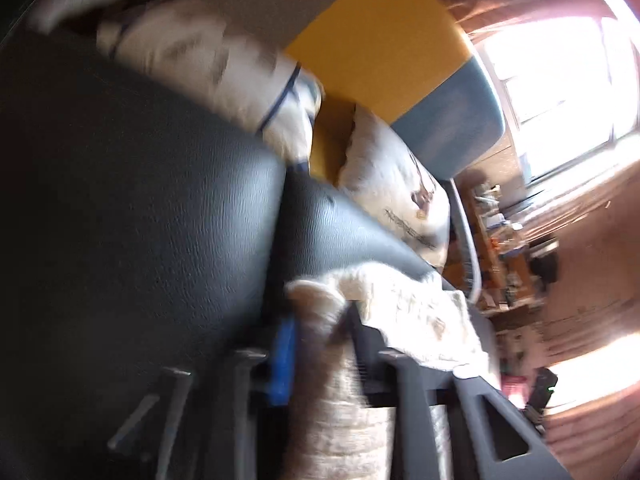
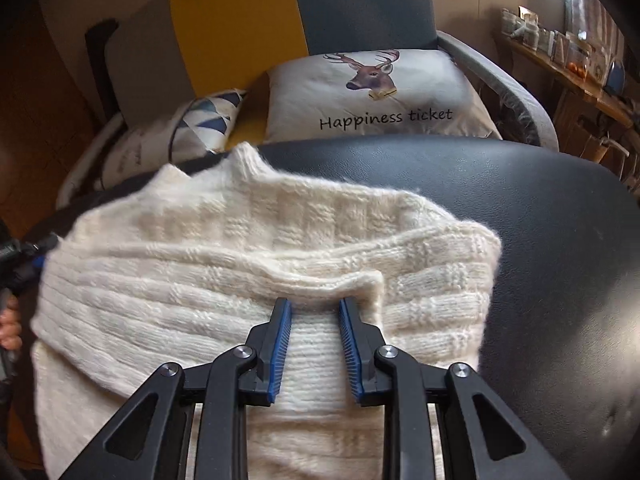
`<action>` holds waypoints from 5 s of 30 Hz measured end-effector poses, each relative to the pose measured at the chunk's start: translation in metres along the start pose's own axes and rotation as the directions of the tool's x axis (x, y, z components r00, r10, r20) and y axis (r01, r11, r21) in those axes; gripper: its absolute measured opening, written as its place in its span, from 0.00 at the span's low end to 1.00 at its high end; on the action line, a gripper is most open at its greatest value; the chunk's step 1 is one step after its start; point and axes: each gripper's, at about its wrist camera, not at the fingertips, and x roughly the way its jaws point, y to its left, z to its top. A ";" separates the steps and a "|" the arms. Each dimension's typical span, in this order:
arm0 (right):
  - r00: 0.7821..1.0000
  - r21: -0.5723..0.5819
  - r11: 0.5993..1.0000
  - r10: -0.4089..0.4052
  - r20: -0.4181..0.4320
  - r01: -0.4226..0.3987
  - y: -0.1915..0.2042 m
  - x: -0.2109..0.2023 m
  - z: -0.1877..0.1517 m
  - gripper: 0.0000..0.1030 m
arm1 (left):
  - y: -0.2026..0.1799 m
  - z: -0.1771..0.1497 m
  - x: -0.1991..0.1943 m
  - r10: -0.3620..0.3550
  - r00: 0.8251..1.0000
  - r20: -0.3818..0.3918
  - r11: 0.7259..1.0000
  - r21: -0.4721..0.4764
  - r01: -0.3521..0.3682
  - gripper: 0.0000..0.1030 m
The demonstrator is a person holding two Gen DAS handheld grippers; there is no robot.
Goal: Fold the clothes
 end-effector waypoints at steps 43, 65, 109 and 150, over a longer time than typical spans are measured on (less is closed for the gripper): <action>0.987 0.033 0.988 0.145 0.075 -0.148 0.040 -0.063 -0.057 0.26 | -0.099 -0.155 -0.027 0.345 0.935 0.085 0.887 0.296 -0.355 0.47; 0.809 0.479 0.708 0.587 0.007 -0.518 -0.100 -0.165 -0.295 0.38 | -0.013 -0.314 -0.205 0.112 0.994 0.015 0.992 0.049 -0.113 0.58; 0.770 0.380 0.698 0.634 0.064 -0.607 -0.057 -0.152 -0.307 0.23 | -0.037 -0.350 -0.171 0.193 0.980 -0.050 0.963 0.204 -0.179 0.16; 0.648 0.343 0.575 0.746 0.153 -0.743 -0.071 -0.216 -0.303 0.12 | -0.053 -0.317 -0.227 -0.303 0.946 -0.112 0.949 0.057 0.310 0.10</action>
